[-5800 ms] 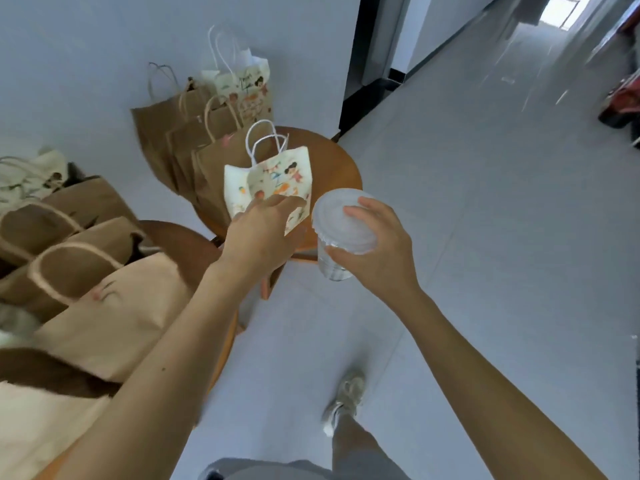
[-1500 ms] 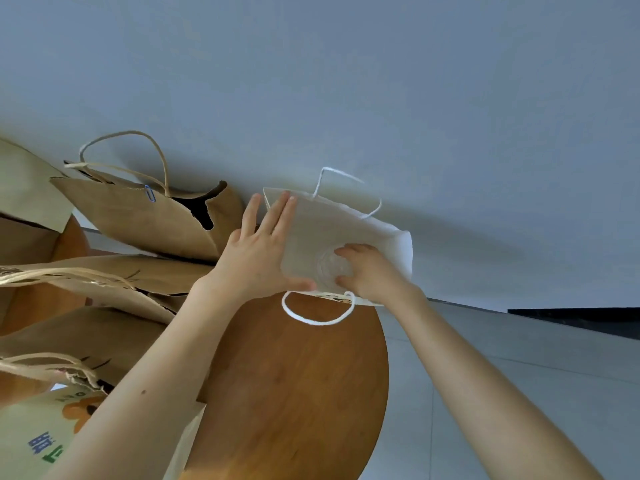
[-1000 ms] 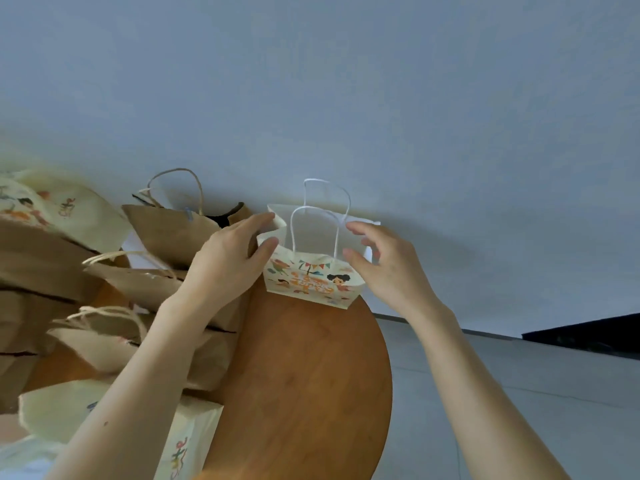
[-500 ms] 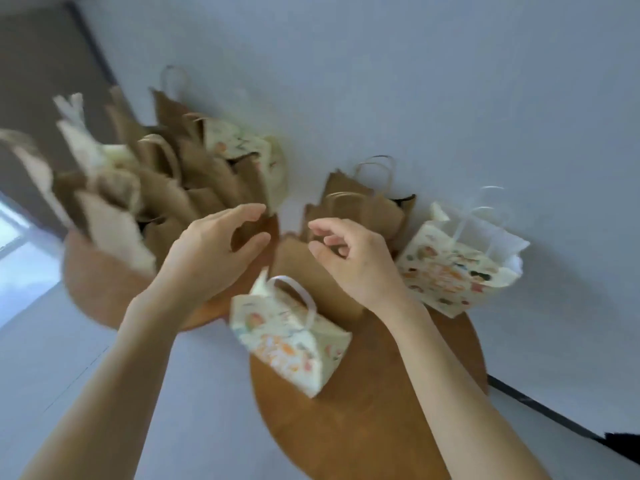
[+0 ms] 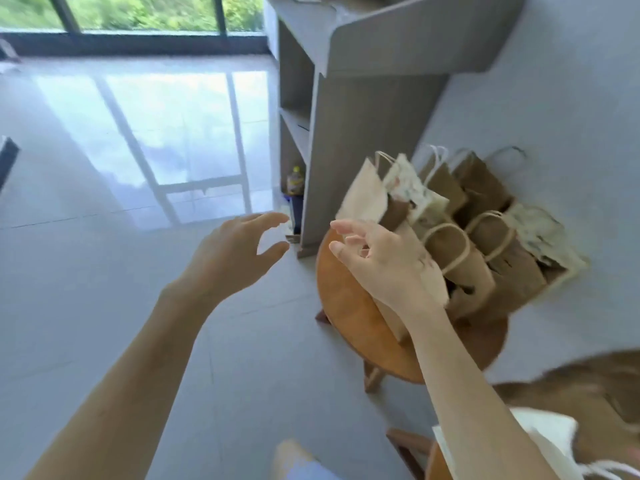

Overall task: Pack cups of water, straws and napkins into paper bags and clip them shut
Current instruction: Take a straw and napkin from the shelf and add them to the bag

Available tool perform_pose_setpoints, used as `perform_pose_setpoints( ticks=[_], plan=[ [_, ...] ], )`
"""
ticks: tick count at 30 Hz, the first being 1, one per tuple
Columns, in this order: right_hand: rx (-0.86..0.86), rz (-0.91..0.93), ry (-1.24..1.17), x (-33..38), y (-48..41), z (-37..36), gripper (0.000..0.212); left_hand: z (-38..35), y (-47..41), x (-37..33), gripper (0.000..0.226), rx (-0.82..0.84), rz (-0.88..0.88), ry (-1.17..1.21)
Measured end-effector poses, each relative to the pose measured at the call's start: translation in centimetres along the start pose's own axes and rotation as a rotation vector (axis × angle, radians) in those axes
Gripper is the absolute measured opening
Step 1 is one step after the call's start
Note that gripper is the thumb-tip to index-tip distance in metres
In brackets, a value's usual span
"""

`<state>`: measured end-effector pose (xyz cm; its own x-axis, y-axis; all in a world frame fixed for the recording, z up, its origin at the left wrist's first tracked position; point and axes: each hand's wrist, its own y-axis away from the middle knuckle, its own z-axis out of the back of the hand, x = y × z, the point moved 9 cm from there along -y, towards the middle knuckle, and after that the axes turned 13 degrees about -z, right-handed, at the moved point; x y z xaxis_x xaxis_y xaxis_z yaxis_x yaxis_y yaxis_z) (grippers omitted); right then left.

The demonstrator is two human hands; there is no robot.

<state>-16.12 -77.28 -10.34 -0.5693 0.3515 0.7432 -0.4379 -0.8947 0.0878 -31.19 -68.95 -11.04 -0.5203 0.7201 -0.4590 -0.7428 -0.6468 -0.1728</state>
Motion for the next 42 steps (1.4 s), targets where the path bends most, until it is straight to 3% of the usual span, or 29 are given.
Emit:
perform_pose_setpoints(
  ticks=[7,18,27,31,42],
  plan=[
    [-0.005,0.074,-0.032,5.4,-15.1,-5.1,0.033,3.7,-9.1,11.9,0.041,0.027,0.056,-0.03],
    [-0.001,0.041,-0.006,14.4,-39.2,-9.0,0.035,11.0,-27.8,27.9,0.04,-0.042,0.08,0.04],
    [-0.139,-0.001,-0.019,22.4,-60.8,-14.7,0.037,16.1,-46.3,42.5,0.042,0.009,-0.115,0.021],
    [-0.254,-0.056,0.003,24.1,-68.4,-12.4,0.036,18.1,-55.6,45.2,0.041,0.04,-0.247,0.02],
    [-0.52,-0.238,0.068,19.0,-84.9,-4.3,0.031,13.3,-78.7,46.8,0.04,0.16,-0.528,0.047]
  ],
)
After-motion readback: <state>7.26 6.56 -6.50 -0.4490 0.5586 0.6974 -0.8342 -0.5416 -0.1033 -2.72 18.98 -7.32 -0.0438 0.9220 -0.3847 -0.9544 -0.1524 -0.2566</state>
